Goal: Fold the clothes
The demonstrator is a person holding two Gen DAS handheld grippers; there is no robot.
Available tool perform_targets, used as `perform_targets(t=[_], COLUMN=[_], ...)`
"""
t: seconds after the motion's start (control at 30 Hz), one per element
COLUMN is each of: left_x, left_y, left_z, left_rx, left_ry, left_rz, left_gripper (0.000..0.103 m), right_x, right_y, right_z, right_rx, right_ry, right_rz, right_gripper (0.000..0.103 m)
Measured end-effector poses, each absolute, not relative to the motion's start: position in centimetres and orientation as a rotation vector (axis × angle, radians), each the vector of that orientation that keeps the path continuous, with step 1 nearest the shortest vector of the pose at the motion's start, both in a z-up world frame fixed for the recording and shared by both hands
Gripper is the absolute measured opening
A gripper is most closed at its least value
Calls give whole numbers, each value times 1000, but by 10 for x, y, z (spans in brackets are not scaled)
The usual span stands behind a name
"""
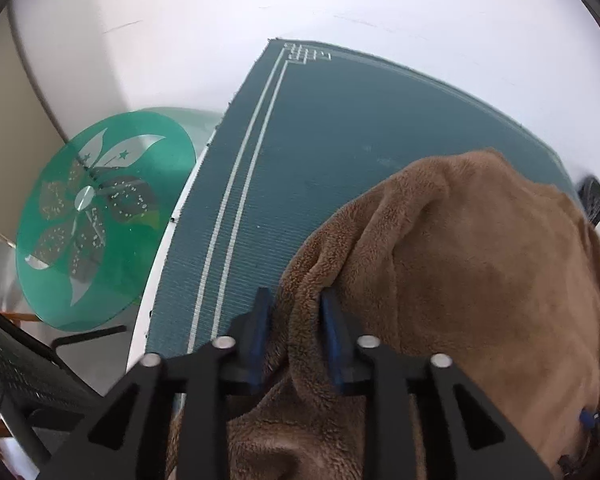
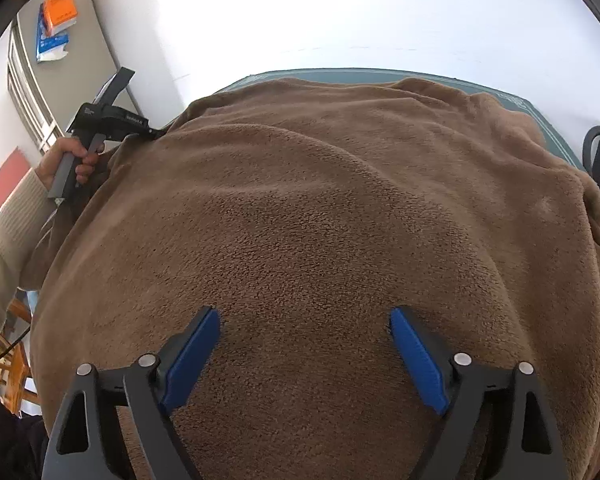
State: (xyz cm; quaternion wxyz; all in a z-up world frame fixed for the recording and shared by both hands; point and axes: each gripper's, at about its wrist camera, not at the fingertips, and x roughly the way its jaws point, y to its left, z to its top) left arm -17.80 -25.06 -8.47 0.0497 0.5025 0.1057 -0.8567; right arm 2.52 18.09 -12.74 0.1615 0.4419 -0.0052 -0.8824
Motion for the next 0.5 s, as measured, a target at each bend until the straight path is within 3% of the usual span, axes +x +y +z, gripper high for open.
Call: perform_targets(t=[0.2, 0.4, 0.5], left_x=[-161, -144, -134], left_y=[-226, -165, -134], left_z=[-57, -40, -36], left_rx=[1462, 1540, 1583], left_ry=[292, 159, 89], left_rz=[-2664, -2727, -2765], left_gripper=[76, 78, 79], right_x=[25, 27, 33], right_y=[180, 185, 200], right_z=[-127, -125, -119], right_rx=[1256, 1239, 1196], right_ry=[-31, -85, -213], right_rz=[-2515, -2508, -2508], right_gripper=[92, 92, 92])
